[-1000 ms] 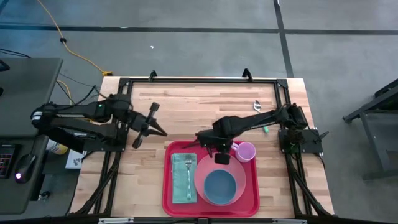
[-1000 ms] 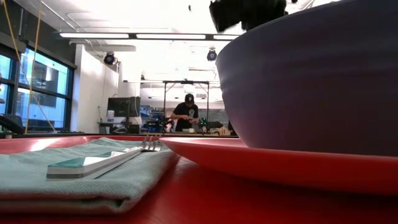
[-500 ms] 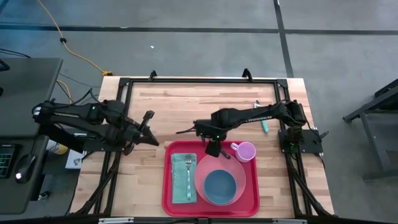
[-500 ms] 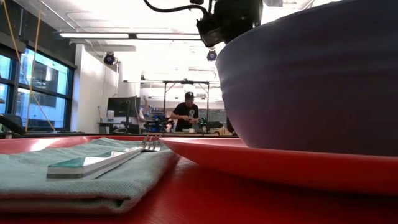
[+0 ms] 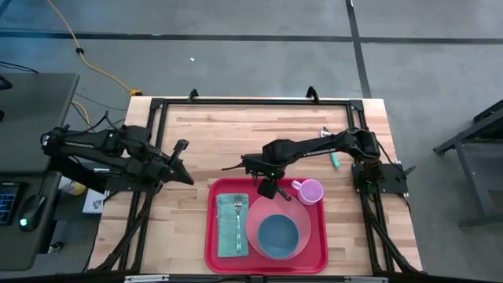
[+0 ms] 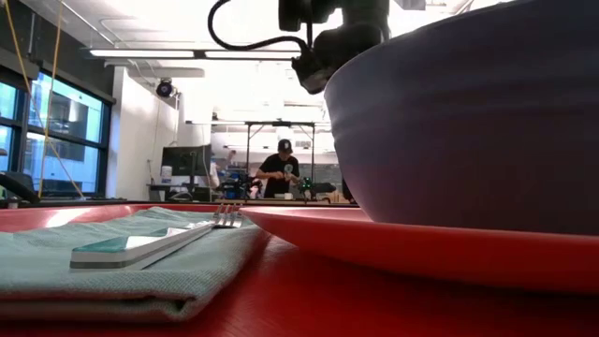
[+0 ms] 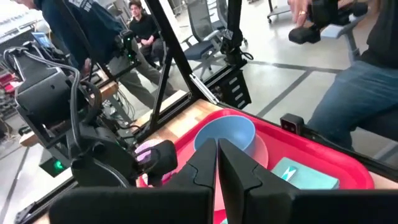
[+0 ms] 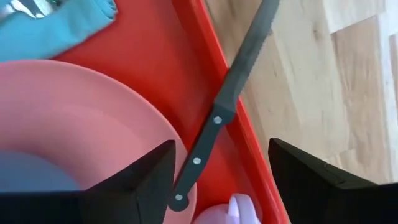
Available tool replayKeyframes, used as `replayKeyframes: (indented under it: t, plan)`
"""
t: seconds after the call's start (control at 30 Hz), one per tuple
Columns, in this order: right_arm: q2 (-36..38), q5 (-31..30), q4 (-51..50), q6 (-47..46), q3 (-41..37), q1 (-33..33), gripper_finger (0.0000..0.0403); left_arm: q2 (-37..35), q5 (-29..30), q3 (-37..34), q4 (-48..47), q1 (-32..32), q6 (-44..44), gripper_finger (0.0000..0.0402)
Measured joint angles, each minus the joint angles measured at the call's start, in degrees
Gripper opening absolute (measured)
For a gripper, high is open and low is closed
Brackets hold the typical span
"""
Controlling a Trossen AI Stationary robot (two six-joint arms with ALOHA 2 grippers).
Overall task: Set up tray
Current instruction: Put the black knife on the blue napkin
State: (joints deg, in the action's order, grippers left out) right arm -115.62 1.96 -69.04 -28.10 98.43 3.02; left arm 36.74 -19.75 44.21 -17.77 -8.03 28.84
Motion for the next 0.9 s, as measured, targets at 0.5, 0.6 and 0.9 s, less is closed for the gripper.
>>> replayKeyframes:
  t: [0.5, 0.6, 0.9]
  plan:
    - [-0.43, -0.48, 1.0, -5.33, -5.45, 0.7, 0.0234, -2.63, -0.15, 0.0, -3.51, 0.0, -0.98, 0.0046]
    - [-0.38, 1.18, 4.19, -7.49, -9.22, 1.27, 0.0234, -3.71, -0.14, -0.02, -4.28, 0.0, -2.03, 0.0046]
    - [0.12, 2.19, 10.93, -10.43, -12.2, 2.61, 0.0234, -5.3, -0.15, 0.0, -5.43, 0.0, -2.34, 0.0046]
